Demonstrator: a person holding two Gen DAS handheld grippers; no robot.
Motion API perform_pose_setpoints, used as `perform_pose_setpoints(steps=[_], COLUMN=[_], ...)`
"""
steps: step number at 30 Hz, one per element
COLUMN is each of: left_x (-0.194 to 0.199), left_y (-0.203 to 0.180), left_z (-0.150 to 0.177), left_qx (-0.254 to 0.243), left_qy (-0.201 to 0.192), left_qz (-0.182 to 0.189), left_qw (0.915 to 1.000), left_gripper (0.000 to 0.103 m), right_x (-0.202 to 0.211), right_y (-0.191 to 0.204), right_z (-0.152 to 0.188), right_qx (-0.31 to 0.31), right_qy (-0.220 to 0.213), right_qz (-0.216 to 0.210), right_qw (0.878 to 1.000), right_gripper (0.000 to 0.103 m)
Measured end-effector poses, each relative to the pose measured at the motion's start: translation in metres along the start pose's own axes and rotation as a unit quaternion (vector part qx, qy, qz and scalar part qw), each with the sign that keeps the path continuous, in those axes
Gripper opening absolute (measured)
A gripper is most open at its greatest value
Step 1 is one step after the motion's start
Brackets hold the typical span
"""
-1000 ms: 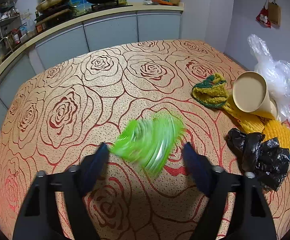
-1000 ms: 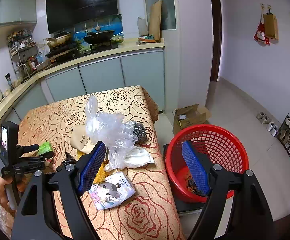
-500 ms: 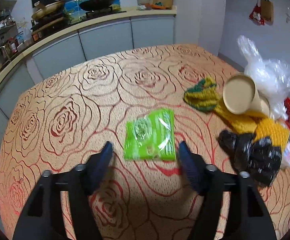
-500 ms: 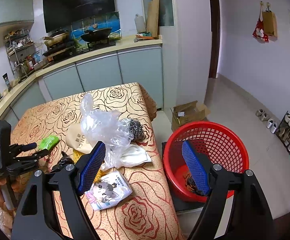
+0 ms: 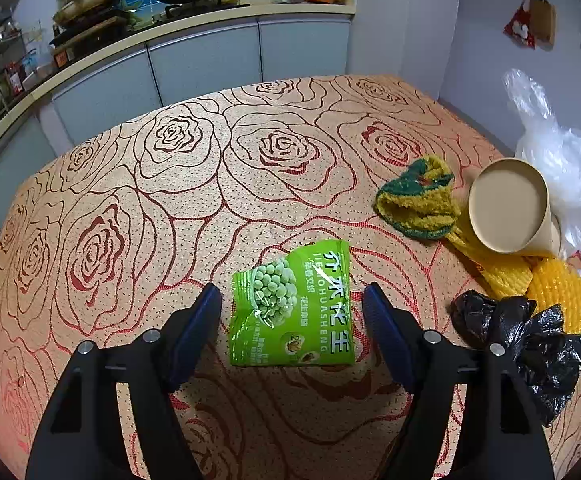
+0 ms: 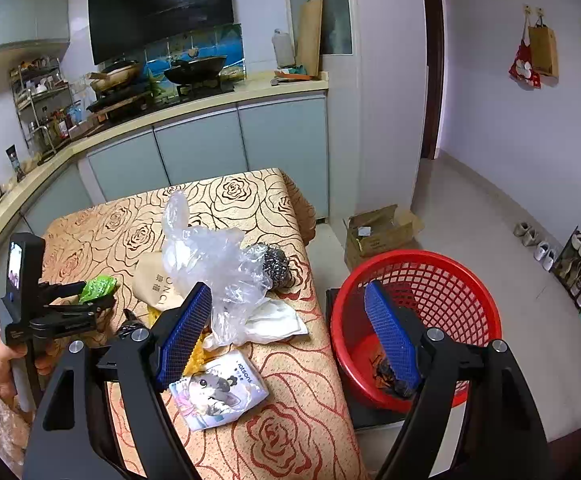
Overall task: Collect trash
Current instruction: 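Grasp the green snack packet with the left tool while the right tool grasps the clear plastic bag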
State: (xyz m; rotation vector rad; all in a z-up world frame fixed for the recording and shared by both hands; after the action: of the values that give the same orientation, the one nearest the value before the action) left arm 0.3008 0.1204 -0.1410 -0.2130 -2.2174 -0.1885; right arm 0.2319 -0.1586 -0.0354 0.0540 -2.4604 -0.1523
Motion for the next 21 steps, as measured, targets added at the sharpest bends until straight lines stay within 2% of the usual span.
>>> perform_pose_setpoints(steps=[2,6,8,11,14,21], left_x=[0.002,0.005,0.008,0.012,0.019,0.048], left_y=[0.002,0.003,0.001,0.0,0.005,0.015], left_z=[0.0,0.001,0.001,0.001,0.003,0.01], left_qx=[0.001,0.0,-0.011,-0.015,-0.001,0.018], left_qy=[-0.004,-0.011,-0.019,-0.023,-0.027,-0.05], left_qz=[0.001,0.001,-0.005,-0.014,-0.019,-0.04], left_qw=[1.0,0.9999,0.9997,0.9995,0.9995,0.9978], left_gripper=[0.053,0.049,0.037,0.024,0.016,0.014], right_x=[-0.003,-0.01,-0.015,-0.025,-0.036,-0.063], right_y=[0.003,0.016,0.025,0.037,0.047,0.061], right_z=[-0.001,-0.004,-0.005,-0.009,-0.012,-0.016], right_qx=[0.005,0.019,0.025,0.033,0.035,0.043], right_qy=[0.002,0.0,0.001,0.005,0.01,0.023], right_qz=[-0.004,-0.023,-0.036,-0.051,-0.061,-0.06], right_qw=[1.0,1.0,0.999,0.998,0.997,0.997], right_gripper=[0.077,0.077,0.077,0.077,0.077,0.078])
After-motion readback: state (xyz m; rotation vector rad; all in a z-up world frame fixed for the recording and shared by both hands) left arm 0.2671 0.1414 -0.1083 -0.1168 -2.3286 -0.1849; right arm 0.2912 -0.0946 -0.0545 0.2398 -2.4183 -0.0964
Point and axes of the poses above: each gripper's, at about its wrist camera, not at the fingertips, and x roughly against the way its jaws point, y to its left, z to its underside, the point moved 6 cm from there along -x, roughly the way its jaws point, and after that the axes turned 4 degrees about -x, right-handed, at the moved point
